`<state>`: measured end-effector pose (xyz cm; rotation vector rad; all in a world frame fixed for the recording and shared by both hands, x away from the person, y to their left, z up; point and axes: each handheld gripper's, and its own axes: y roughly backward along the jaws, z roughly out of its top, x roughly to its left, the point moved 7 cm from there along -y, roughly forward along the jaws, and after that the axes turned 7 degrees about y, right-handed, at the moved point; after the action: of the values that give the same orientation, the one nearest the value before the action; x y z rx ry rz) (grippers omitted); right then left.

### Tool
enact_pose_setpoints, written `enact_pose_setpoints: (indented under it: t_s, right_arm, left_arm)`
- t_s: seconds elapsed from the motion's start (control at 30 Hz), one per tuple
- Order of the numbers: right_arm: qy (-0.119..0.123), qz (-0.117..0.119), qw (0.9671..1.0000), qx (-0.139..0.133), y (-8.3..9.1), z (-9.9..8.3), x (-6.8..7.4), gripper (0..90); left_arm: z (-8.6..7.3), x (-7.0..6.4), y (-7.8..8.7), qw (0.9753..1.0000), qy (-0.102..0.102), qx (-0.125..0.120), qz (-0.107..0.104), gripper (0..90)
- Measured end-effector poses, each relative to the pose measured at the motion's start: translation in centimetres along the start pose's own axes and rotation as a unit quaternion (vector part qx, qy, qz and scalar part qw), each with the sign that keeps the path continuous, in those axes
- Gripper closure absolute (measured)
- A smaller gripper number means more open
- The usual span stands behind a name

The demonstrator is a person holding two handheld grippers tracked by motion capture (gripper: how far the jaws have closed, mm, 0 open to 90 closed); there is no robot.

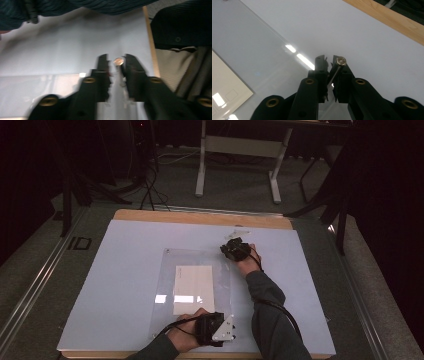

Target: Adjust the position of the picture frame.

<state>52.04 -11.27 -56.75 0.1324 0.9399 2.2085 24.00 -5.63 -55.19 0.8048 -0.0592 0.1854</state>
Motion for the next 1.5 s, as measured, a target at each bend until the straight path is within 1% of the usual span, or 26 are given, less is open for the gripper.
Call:
enact_pose_setpoints:
  t_s: [0.03, 0.1, 0.13, 0.2, 0.33, 0.47, 0.6, 0.67, 0.77, 0.8, 0.83, 0.97, 1.0, 1.03, 1.1, 1.13, 1.17, 1.2, 1.23, 1.27, 1.3, 1.37, 1.4, 1.43, 1.47, 1.5]
  right_arm:
    - [0.003, -0.001, 1.0000, -0.001, 0.1, 0.0, 0.0, 80.3]
    - [0.004, 0.003, 1.0000, -0.006, 0.3, 0.0, 0.0, 76.0]
    - [0.004, 0.003, 1.0000, -0.007, 0.3, -0.1, 0.0, 74.4]
    - [0.001, 0.007, 0.9999, -0.010, 0.5, -0.2, -0.1, 71.7]
    - [0.004, 0.012, 0.9998, -0.012, 0.9, -0.3, 0.1, 67.0]
    - [0.007, 0.014, 0.9997, -0.018, 1.6, -0.3, 0.4, 63.2]
    - [0.007, 0.017, 0.9995, -0.024, 2.6, -0.4, 0.6, 61.4]
    - [0.005, 0.017, 0.9994, -0.029, 3.1, -0.6, 0.6, 60.7]
    - [-0.016, 0.026, 0.9986, -0.044, 4.1, -1.0, 0.8, 60.1]
    - [-0.016, 0.026, 0.9986, -0.044, 4.1, -1.0, 0.8, 60.1]
    - [-0.018, 0.030, 0.9981, -0.050, 4.9, -1.5, 1.0, 60.1]
    - [-0.013, 0.032, 0.9980, -0.053, 6.2, -2.4, 1.5, 60.1]
    - [-0.011, 0.033, 0.9979, -0.054, 6.5, -2.6, 1.7, 60.1]
    - [-0.007, 0.035, 0.9979, -0.054, 6.8, -2.9, 1.9, 60.2]
    - [-0.002, 0.037, 0.9977, -0.057, 7.4, -3.3, 2.3, 60.2]
    - [-0.002, 0.037, 0.9977, -0.057, 7.4, -3.3, 2.3, 60.2]
    - [0.003, 0.040, 0.9974, -0.059, 8.1, -3.8, 2.8, 60.4]
    - [0.003, 0.040, 0.9974, -0.059, 8.1, -3.8, 2.8, 60.4]
    - [0.007, 0.046, 0.9970, -0.061, 8.8, -4.3, 3.3, 60.5]
    - [0.011, 0.048, 0.9968, -0.062, 9.2, -4.6, 3.6, 60.5]
    - [0.012, 0.050, 0.9967, -0.062, 9.6, -4.9, 3.9, 60.6]
    - [0.013, 0.057, 0.9961, -0.066, 10.4, -5.4, 4.5, 60.8]
    - [0.013, 0.057, 0.9961, -0.066, 10.4, -5.4, 4.5, 60.8]
    - [0.018, 0.062, 0.9959, -0.064, 11.1, -6.0, 5.0, 60.9]
    - [0.017, 0.064, 0.9958, -0.063, 11.5, -6.3, 5.3, 61.5]
    - [0.020, 0.067, 0.9956, -0.061, 11.8, -6.6, 5.7, 61.8]
  left_arm:
    - [-0.2, 0.2, 0.2, 1.0000, 0.005, -0.001, 0.003, 62.8]
    - [-0.8, 0.6, 0.7, 0.9998, 0.020, -0.002, -0.002, 58.7]
    - [-1.1, 0.8, 1.0, 0.9995, 0.029, -0.006, -0.007, 57.8]
    - [-1.6, 1.2, 1.5, 0.9988, 0.046, -0.012, -0.007, 57.4]
    - [-2.3, 2.4, 2.4, 0.9975, 0.067, -0.021, 0.009, 57.5]
    - [-2.8, 4.3, 3.1, 0.9944, 0.098, -0.028, 0.029, 57.5]
    - [-3.2, 6.8, 3.7, 0.9880, 0.141, -0.044, 0.047, 57.5]
    - [-3.4, 8.2, 4.0, 0.9827, 0.167, -0.055, 0.058, 57.5]
    - [-3.8, 10.4, 4.4, 0.9754, 0.197, -0.062, 0.076, 57.5]
    - [-3.8, 10.4, 4.4, 0.9754, 0.197, -0.062, 0.076, 57.5]
    - [-4.0, 11.9, 4.3, 0.9707, 0.215, -0.063, 0.088, 57.5]
    - [-3.7, 13.8, 3.7, 0.9680, 0.224, -0.063, 0.094, 57.4]
    - [-3.7, 13.8, 3.7, 0.9680, 0.224, -0.063, 0.094, 57.4]
    - [-3.5, 14.7, 3.5, 0.9686, 0.222, -0.059, 0.095, 57.0]
    - [-3.3, 15.6, 3.1, 0.9681, 0.224, -0.059, 0.097, 57.0]
    - [-3.3, 15.6, 3.1, 0.9681, 0.224, -0.059, 0.097, 57.1]
    - [-3.2, 16.5, 2.9, 0.9670, 0.228, -0.060, 0.097, 57.1]
    - [-3.2, 16.5, 2.9, 0.9670, 0.228, -0.060, 0.097, 57.1]
    - [-3.1, 17.5, 2.6, 0.9659, 0.232, -0.059, 0.098, 57.2]
    - [-3.1, 17.5, 2.6, 0.9659, 0.232, -0.059, 0.098, 57.2]
    - [-3.0, 18.5, 2.3, 0.9642, 0.237, -0.058, 0.104, 57.2]
    - [-2.9, 19.4, 2.0, 0.9621, 0.243, -0.060, 0.109, 57.2]
    - [-2.9, 19.4, 2.0, 0.9621, 0.243, -0.060, 0.109, 57.2]
    - [-2.8, 20.3, 1.7, 0.9614, 0.247, -0.053, 0.109, 57.3]
    - [-2.8, 20.3, 1.7, 0.9614, 0.247, -0.053, 0.109, 57.4]
    - [-2.8, 21.1, 1.4, 0.9609, 0.249, -0.044, 0.113, 57.4]
